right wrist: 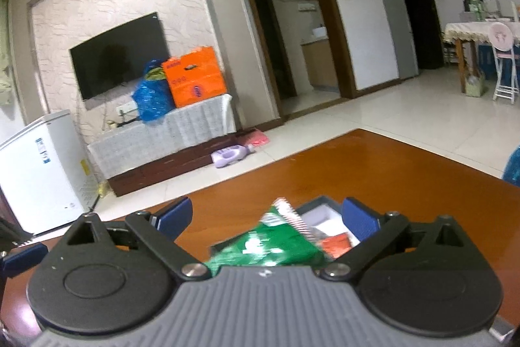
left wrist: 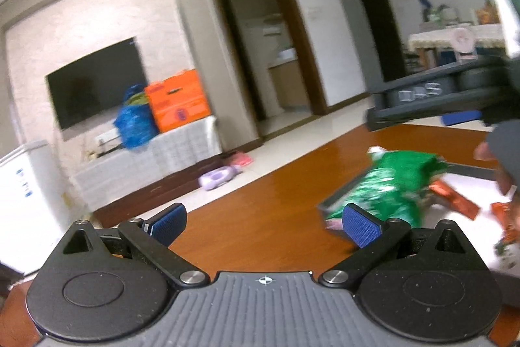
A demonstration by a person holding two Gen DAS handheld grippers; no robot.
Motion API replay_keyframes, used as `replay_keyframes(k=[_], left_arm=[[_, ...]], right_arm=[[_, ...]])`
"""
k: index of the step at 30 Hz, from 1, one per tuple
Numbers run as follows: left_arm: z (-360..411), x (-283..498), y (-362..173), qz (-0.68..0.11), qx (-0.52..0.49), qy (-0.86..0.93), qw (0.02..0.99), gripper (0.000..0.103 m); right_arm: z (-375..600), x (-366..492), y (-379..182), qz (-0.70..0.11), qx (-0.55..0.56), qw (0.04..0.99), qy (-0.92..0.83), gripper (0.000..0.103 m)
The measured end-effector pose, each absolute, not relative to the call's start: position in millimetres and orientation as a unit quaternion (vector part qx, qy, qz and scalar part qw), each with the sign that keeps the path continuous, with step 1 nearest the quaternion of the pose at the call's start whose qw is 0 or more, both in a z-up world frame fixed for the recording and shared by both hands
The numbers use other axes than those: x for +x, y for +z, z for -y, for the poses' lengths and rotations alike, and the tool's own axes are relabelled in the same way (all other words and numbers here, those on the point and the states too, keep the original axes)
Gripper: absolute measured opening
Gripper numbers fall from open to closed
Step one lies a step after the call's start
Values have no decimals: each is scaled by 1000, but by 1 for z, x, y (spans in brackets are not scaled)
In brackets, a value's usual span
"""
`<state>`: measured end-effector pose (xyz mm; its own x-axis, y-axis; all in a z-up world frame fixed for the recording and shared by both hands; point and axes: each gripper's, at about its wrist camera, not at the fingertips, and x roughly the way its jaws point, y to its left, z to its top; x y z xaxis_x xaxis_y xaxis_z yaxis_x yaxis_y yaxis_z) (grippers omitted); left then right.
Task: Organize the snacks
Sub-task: 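Open the right tool to drop the bar while the left tool releases the green bag into the box, then move both tools back toward the brown peanut packet and clear candy packet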
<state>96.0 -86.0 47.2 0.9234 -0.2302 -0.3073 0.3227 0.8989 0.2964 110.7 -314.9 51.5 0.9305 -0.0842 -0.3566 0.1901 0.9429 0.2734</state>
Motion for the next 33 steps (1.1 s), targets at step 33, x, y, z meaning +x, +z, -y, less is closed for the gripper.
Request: replay_keyframes(k=[33], left_arm=[[-60,151,18,-236,51,15,970,103]], right_arm=[[101,130,-8,-251,-61,956,140,100]])
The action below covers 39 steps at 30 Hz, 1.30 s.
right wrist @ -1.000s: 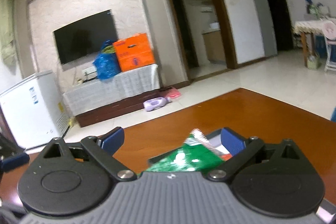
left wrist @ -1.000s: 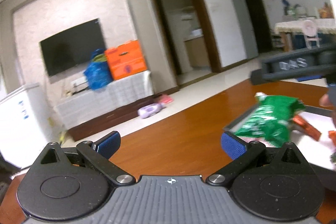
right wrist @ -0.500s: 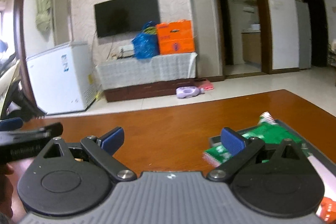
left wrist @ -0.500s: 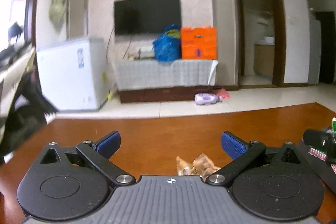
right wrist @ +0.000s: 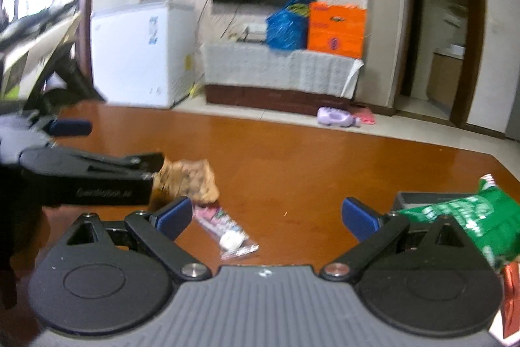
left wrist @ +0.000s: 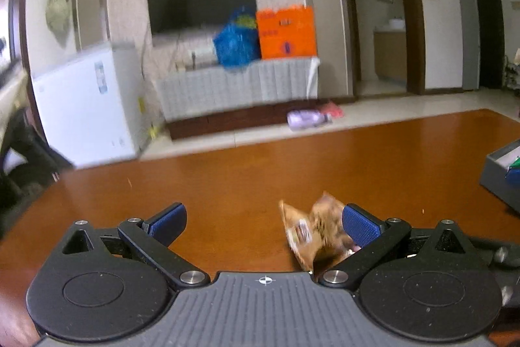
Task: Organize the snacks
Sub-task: 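Move both tools back toward the brown peanut packet and clear candy packet, then grasp the brown peanut packet with the left tool while the right tool grasps the clear candy packet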
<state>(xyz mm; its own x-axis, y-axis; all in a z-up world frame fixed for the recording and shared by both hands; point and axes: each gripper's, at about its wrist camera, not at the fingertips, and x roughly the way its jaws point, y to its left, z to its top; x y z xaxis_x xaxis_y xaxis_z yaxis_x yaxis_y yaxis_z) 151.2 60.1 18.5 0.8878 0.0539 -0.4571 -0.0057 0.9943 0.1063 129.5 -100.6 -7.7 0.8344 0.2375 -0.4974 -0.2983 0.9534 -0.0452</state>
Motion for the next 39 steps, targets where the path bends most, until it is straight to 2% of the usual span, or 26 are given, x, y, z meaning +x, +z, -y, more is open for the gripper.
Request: replay_keyframes(k=[5,17,22,24,28,32,35,39], left_arm=[[-63,163,10,-270,19,-7,963,103],[-55,178,-6,-289,24,-37,956,103],[-60,186,-10,-301,-9,-47,952,102],[-62,188,-11,-303,-7,-49,952,100],[-60,193,-16,-313,-1,-52,948,87],[-59,198,-18,-323,-4,-61,944,72],[-59,199,-19,-326,0,-63,943,64],[-58,199,-20,-325,11,-63,944,58]], right_arm=[[82,142,-24,-287,-114,939,148,100],[66,170,-50,-314,-123,919,206,99],[62,181,-57,-310,-117,918,218,89],[64,186,-57,-318,-95,917,222,80],[71,192,-58,-331,-63,914,228,70],[70,193,-54,-329,-64,914,228,54],[69,193,-54,-324,-68,915,229,42],[69,195,-52,-321,-75,915,233,36]])
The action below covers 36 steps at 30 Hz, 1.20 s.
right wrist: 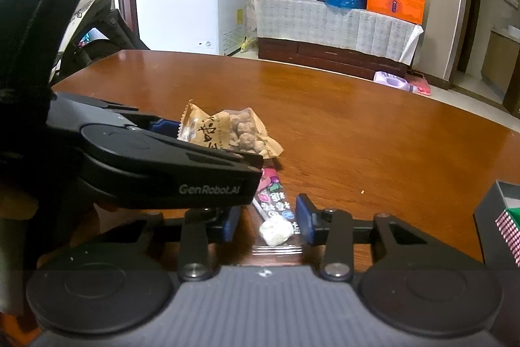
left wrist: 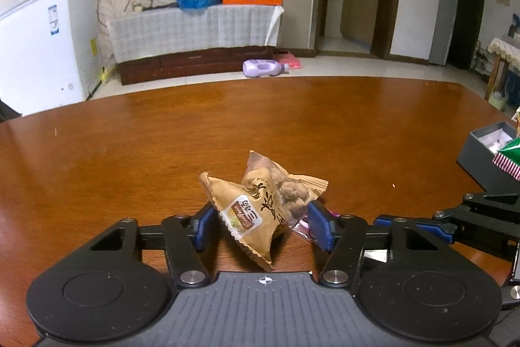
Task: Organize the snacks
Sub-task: 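Grasp the brown peanut packet with the left tool while the right tool grasps the clear candy packet, then carry the peanut packet and clear candy packet over the white box with both tools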
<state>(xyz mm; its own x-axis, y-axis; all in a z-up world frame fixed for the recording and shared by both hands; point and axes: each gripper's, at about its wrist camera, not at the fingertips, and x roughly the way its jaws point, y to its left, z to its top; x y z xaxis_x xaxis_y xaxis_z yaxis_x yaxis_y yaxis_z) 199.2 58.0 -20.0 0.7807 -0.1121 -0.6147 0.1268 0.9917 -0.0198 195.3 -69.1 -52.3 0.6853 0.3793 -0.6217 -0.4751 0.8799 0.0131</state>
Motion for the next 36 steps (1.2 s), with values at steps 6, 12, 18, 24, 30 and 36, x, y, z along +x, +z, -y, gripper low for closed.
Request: replay_keyframes(k=[6,12,18,24,30,36], left_arm=[[-57,200,-21,-326,13,-65,943,47],[-58,199,-20,-324,15,-70,943,44],[-55,195,-18,-321,23,-72,944,42],[-50,184,-5,-302,40,-66,950,42],[-44,170,10,-287,49,-63,955,42],[-28,150,31,-265,65,-69,960,41]], right_arm=[[69,195,-52,-315,-86,916,232,30],[70,195,-55,-309,-90,918,230,24],[72,189,-55,-307,-83,922,222,20],[83,185,-47,-297,-75,928,211,19],[101,170,-32,-285,-68,935,202,19],[122,149,-9,-262,-54,946,184,19]])
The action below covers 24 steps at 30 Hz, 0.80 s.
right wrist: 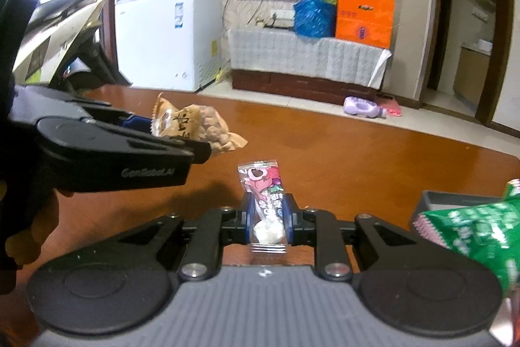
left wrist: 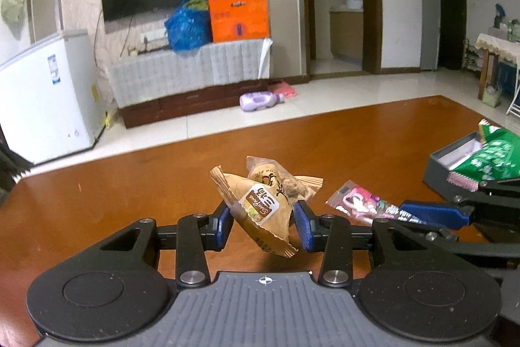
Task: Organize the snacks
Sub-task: 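Carry the peanut packet and clear candy packet over the white box with both tools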
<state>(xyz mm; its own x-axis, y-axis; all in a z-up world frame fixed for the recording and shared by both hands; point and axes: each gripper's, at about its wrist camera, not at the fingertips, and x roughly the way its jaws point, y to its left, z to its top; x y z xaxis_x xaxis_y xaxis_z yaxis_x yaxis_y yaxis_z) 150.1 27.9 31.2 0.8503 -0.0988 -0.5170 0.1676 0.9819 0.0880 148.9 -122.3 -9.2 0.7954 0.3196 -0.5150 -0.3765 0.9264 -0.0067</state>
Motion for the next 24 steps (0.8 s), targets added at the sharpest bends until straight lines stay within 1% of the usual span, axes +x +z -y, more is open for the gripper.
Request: replay_keyframes(k=[9,14,24], left_arm=[[5,118,62,-230,89,-73,966,41],[30,100,74,-212,105,-75,969,41],[79,74,77,-191,128,-128,965,41]], right_arm=[[158,101,32,-220,-19,963,152,19],[189,73,46,-211,-4,969,127,19],[255,30,64,-195,40,979,47,19]])
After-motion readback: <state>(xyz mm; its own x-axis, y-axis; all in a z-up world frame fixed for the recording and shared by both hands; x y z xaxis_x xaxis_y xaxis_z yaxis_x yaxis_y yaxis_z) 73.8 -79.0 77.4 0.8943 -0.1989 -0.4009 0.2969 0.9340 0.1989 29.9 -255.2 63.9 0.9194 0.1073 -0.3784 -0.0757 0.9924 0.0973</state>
